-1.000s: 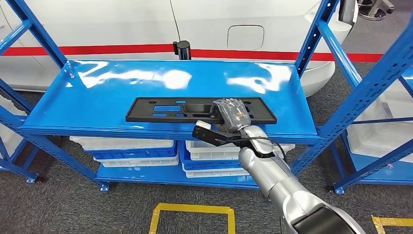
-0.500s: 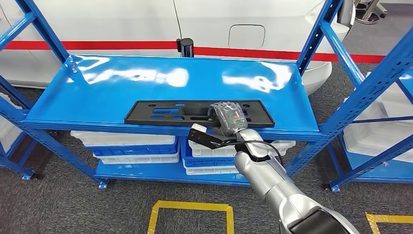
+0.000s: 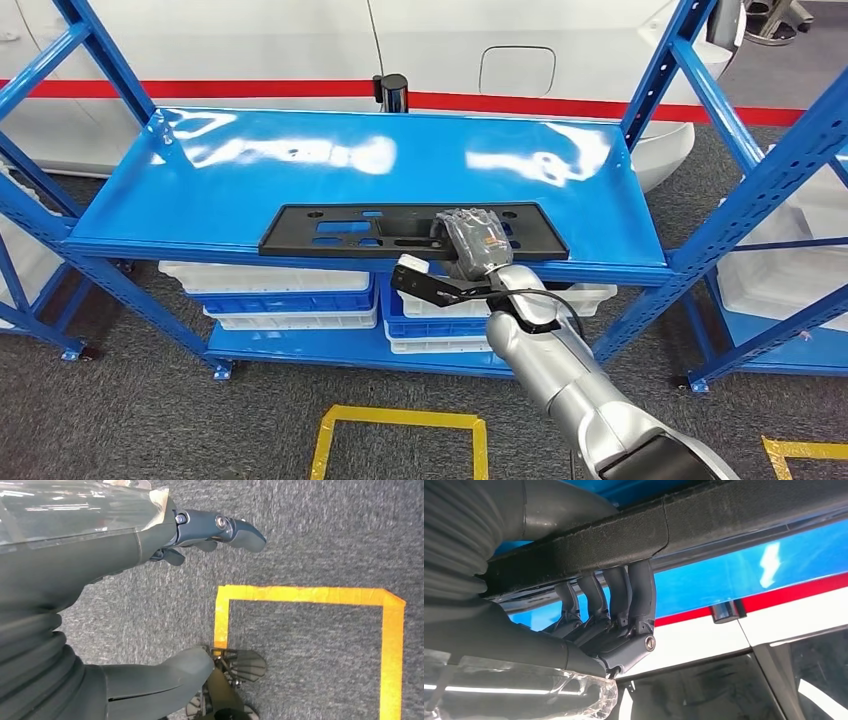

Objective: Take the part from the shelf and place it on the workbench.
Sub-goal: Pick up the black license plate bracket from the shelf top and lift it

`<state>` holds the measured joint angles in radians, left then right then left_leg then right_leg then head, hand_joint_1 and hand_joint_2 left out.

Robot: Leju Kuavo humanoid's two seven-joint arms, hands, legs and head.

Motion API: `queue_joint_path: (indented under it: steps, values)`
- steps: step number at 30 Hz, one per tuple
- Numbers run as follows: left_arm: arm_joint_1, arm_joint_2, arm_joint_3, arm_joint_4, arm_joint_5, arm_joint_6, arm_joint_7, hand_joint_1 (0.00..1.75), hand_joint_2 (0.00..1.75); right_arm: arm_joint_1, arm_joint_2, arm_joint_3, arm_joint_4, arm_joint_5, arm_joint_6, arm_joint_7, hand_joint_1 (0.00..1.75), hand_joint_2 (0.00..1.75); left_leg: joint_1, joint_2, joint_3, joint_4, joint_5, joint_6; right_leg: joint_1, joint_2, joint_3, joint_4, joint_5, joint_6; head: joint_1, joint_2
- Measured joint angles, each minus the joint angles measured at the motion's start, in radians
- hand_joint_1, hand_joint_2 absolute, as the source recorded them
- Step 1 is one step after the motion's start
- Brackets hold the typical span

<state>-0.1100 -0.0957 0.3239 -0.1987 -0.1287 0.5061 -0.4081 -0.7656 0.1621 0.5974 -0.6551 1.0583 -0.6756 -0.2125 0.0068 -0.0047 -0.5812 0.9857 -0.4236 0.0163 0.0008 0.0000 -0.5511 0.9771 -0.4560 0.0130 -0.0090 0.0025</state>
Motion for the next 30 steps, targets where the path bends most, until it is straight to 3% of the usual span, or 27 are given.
queue_joint_path:
  steps: [2,3,6,7,8,9,11,13,16,18,21,23,24,26,28,30]
  values:
    - [0.000,0.001,0.000,0.000,-0.001,0.002,0.001,0.00,1.75,0.000,0.001,0.000,-0.001,0.002,0.000,0.000,1.66,1.75,0.004,0.001,-0.008,0.016,-0.014,-0.010,-0.014,-0.002,0.002,-0.005,0.007,-0.012,-0.001,0.000]
    - [0.000,0.001,0.000,0.000,-0.001,0.003,0.002,0.00,1.75,0.000,0.002,0.000,-0.002,0.002,0.000,0.000,1.66,1.75,0.007,0.001,-0.021,0.046,-0.037,-0.015,-0.020,-0.003,0.004,-0.008,0.011,-0.019,-0.003,0.000]
    - [0.001,0.001,0.000,0.000,-0.001,0.006,0.005,0.00,1.75,0.002,0.004,-0.001,-0.003,0.004,0.002,0.000,1.66,1.75,0.014,0.001,-0.105,0.236,-0.138,-0.030,-0.021,-0.005,-0.001,-0.009,0.016,-0.031,-0.010,0.000]
    - [0.002,0.001,0.000,0.000,-0.001,0.007,0.006,0.00,1.75,0.003,0.004,-0.001,-0.003,0.005,0.004,0.000,1.66,1.75,0.018,0.001,-0.126,0.283,-0.153,-0.035,-0.020,-0.005,-0.003,-0.008,0.016,-0.031,-0.011,0.000]
    - [0.002,0.001,0.000,0.000,-0.001,0.008,0.006,0.00,1.75,0.003,0.004,-0.001,-0.003,0.007,0.006,-0.001,1.66,1.75,0.022,0.002,-0.128,0.293,-0.147,-0.039,-0.020,-0.005,-0.005,-0.007,0.017,-0.032,-0.011,0.000]
    - [0.003,0.001,0.000,0.000,0.000,0.008,0.007,0.00,1.75,0.003,0.005,-0.001,-0.003,0.008,0.008,-0.001,1.66,1.75,0.026,0.002,-0.112,0.265,-0.125,-0.042,-0.021,-0.005,-0.005,-0.004,0.017,-0.032,-0.012,0.000]
    - [0.002,0.002,0.000,0.000,0.001,0.008,0.007,0.00,1.75,0.002,0.006,-0.002,-0.003,0.008,0.011,-0.001,1.66,1.75,0.036,0.004,-0.042,0.136,-0.064,-0.048,-0.021,-0.004,-0.008,0.006,0.014,-0.026,-0.013,0.000]
    - [0.001,0.002,0.000,0.000,0.000,0.007,0.007,0.00,1.75,0.000,0.006,-0.004,-0.003,0.008,0.012,0.000,1.66,1.75,0.037,0.003,0.005,0.041,-0.036,-0.045,-0.013,-0.001,-0.015,0.014,0.011,-0.014,-0.013,0.000]
    - [0.001,0.001,0.000,0.000,-0.001,0.005,0.006,0.00,1.75,-0.001,0.006,-0.006,-0.003,0.008,0.012,0.000,1.66,1.75,0.029,0.003,0.004,0.023,-0.030,-0.022,-0.008,0.000,-0.026,0.013,0.017,0.007,-0.008,0.000]
    - [-0.001,0.001,0.000,0.000,-0.003,0.004,0.006,0.00,1.75,-0.001,0.004,-0.008,-0.003,0.007,0.010,0.000,1.66,1.75,0.027,0.005,0.002,0.015,-0.018,-0.001,-0.010,0.000,-0.050,0.053,-0.009,0.011,-0.006,0.000]
    - [-0.004,0.001,0.000,0.000,-0.007,0.004,0.006,0.00,1.75,0.002,-0.001,-0.012,-0.003,0.008,0.010,0.000,1.66,1.75,0.025,0.007,-0.009,0.011,-0.008,0.015,-0.014,0.000,-0.134,0.235,-0.093,0.002,-0.001,0.000]
    - [-0.004,0.000,0.000,0.000,-0.008,0.004,0.006,0.00,1.75,0.005,-0.004,-0.013,-0.003,0.010,0.009,-0.002,1.66,1.75,0.023,0.006,-0.015,0.012,-0.004,0.016,-0.015,0.000,-0.163,0.311,-0.117,0.009,0.002,0.000]
    - [-0.004,-0.001,0.000,0.000,-0.008,0.004,0.006,0.00,1.75,0.005,-0.005,-0.013,-0.003,0.011,0.009,-0.002,1.66,1.75,0.022,0.005,-0.016,0.012,-0.003,0.015,-0.014,0.000,-0.146,0.288,-0.106,0.016,0.004,0.000]
    - [-0.005,-0.002,0.000,0.000,-0.009,0.004,0.006,0.00,1.75,0.003,-0.006,-0.013,-0.003,0.011,0.009,-0.003,1.66,1.75,0.022,0.003,-0.016,0.012,0.000,0.011,-0.015,0.000,-0.062,0.142,-0.058,0.026,0.005,0.000]
    - [-0.007,-0.002,0.000,0.000,-0.009,0.004,0.006,0.00,1.75,-0.001,-0.005,-0.013,-0.003,0.011,0.009,-0.004,1.66,1.75,0.019,0.000,-0.016,0.012,0.003,0.001,-0.009,0.000,-0.002,0.025,-0.023,0.021,0.006,0.000]
    - [-0.008,-0.002,0.000,0.000,-0.010,0.004,0.006,0.00,1.75,-0.003,-0.004,-0.013,-0.003,0.011,0.009,-0.006,1.66,1.75,0.017,-0.002,-0.019,0.011,0.009,-0.013,-0.002,0.000,0.004,0.006,-0.012,0.008,0.005,0.000]
